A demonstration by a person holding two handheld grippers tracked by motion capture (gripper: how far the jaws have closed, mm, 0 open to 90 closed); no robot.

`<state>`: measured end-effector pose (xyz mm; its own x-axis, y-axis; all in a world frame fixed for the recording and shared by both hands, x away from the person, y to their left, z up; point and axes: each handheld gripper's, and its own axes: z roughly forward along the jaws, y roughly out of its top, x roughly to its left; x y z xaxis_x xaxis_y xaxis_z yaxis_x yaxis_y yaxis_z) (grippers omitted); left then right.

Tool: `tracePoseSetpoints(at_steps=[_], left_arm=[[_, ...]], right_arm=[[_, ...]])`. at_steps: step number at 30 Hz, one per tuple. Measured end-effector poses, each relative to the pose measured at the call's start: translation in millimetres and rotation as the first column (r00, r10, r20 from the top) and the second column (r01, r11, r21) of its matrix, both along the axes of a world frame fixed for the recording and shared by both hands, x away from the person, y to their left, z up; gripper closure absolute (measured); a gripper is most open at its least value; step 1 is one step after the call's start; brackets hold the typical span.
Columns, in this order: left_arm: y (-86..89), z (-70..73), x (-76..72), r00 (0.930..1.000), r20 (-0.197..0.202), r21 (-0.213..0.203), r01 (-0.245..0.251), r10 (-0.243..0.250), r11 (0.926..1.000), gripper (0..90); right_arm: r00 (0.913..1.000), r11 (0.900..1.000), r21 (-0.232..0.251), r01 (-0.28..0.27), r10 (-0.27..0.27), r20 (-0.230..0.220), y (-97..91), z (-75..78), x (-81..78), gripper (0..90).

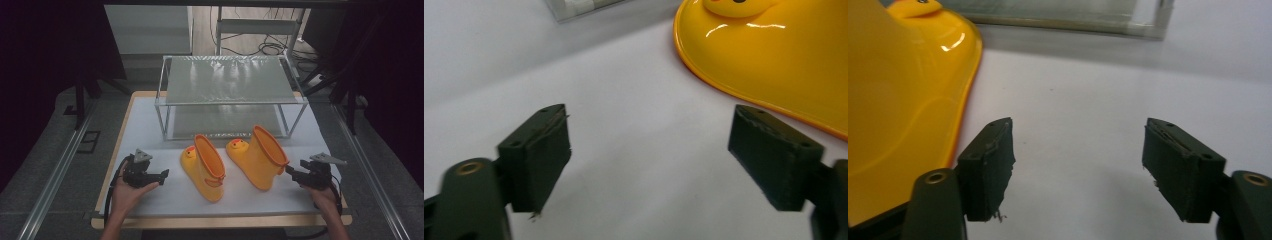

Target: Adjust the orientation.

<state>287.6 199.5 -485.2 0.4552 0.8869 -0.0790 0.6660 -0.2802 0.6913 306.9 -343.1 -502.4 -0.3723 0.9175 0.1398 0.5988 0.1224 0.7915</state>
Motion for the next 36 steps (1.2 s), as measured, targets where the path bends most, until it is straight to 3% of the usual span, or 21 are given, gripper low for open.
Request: tracePoseSetpoints(at_steps=[3,4,5,8,10,11,12,14,15,16,18,20,22,24,25,26,27,28,32,35,36], left_arm=[[-0.1,1.7,-1.5,1.0,0.003,-0.013,-0.003,0.003,0.9999,26.2],[-0.4,4.0,-2.9,1.0,0.003,-0.024,-0.007,0.007,0.9997,37.5],[-0.6,5.9,-4.5,0.9998,0.0,-0.041,-0.02,0.02,0.9989,37.5],[-2.6,11.7,-12.0,0.9995,0.006,-0.076,-0.032,0.032,0.9966,59.0],[-8.2,15.3,-21.1,0.9997,0.018,-0.07,-0.017,0.018,0.9974,73.1],[-15.6,16.5,-30.8,0.999,0.041,-0.047,0.02,-0.018,0.9987,81.7],[-15.6,16.5,-30.8,0.999,0.041,-0.047,0.02,-0.018,0.9987,85.4],[-32.6,11.8,-45.7,0.9951,0.068,0.034,0.069,-0.071,0.997,89.5],[-45.4,6.7,-56.6,0.9898,0.069,0.048,0.121,-0.124,0.9915,89.9],[-45.4,6.7,-56.6,0.9898,0.069,0.048,0.121,-0.124,0.9915,90.0],[-58.5,3.1,-68.1,0.9807,0.074,0.048,0.177,-0.181,0.9829,90.0],[-67.8,3.0,-75.8,0.9728,0.078,0.007,0.218,-0.218,0.9759,90.0],[-79.5,4.0,-83.0,0.9633,0.09,-0.004,0.254,-0.253,0.9672,90.0],[-92.5,4.8,-89.0,0.9516,0.092,-0.017,0.296,-0.293,0.955,90.0],[-104.6,5.1,-92.7,0.9405,0.097,-0.009,0.328,-0.326,0.9446,90.0],[-104.6,5.1,-92.7,0.9405,0.097,-0.009,0.328,-0.326,0.9446,90.0],[-118.9,4.3,-94.9,0.9297,0.104,0.003,0.355,-0.353,0.935,90.0],[-118.9,4.3,-94.9,0.9297,0.104,0.003,0.355,-0.353,0.935,90.0],[-152.3,0.2,-100.2,0.9033,0.145,0.069,0.398,-0.404,0.9148,90.0],[-179.3,-0.9,-98.0,0.8786,0.194,0.166,0.409,-0.436,0.8973,90.0],[-183.6,0.3,-95.6,0.8756,0.209,0.182,0.403,-0.436,0.897,90.0]], right_arm=[[1.0,0.9999,0.013,-0.005,0.005,-0.008,-0.8,-0.5,0.5,34.4],[0.9997,0.9992,0.033,-0.023,0.024,-0.01,-2.1,-0.8,-0.4,36.0],[0.9997,0.9992,0.033,-0.023,0.024,-0.01,-2.1,-0.8,-0.4,36.0],[0.9999,0.9986,0.052,-0.01,0.01,-0.001,-4.0,1.0,-3.7,36.9],[0.9999,0.9975,0.07,0.001,-0.002,0.014,-6.6,1.8,-4.6,36.9],[0.9996,0.9978,0.065,0.015,-0.017,0.021,-8.0,0.9,-4.5,36.8],[0.9996,0.9978,0.065,0.015,-0.017,0.021,-8.0,0.9,-4.5,36.8],[0.9995,0.9988,0.044,0.024,-0.025,0.019,-8.8,-1.9,-3.7,36.8],[0.9993,0.9989,0.038,0.028,-0.029,0.021,-8.6,-2.4,-3.7,36.8],[0.999,0.999,0.03,0.034,-0.035,0.028,-8.5,-2.7,-3.4,36.8],[0.9986,0.9989,0.026,0.039,-0.04,0.034,-8.6,-2.6,-3.1,36.7],[0.9974,0.9978,0.032,0.057,-0.059,0.041,-10.0,-2.5,-2.8,36.7],[0.9972,0.9975,0.034,0.062,-0.064,0.039,-10.8,-2.7,-2.6,36.7],[0.9964,0.9963,0.039,0.077,-0.078,0.033,-12.6,-3.6,-2.6,36.8],[0.995,0.9948,0.04,0.094,-0.095,0.031,-14.6,-4.6,-2.5,36.9],[0.995,0.9948,0.04,0.094,-0.095,0.031,-14.6,-4.6,-2.5,36.9],[0.9939,0.9934,0.041,0.107,-0.108,0.024,-15.9,-5.1,-2.5,36.9],[0.9939,0.9934,0.041,0.107,-0.108,0.024,-15.9,-5.1,-2.5,36.9],[0.9923,0.9918,0.04,0.121,-0.122,0.02,-17.4,-6.1,-2.3,36.9],[0.9919,0.9916,0.037,0.124,-0.125,0.02,-18.7,-7.1,-2.1,36.9],[0.9914,0.9911,0.037,0.128,-0.129,0.02,-19.0,-7.5,-2.1,36.9]])
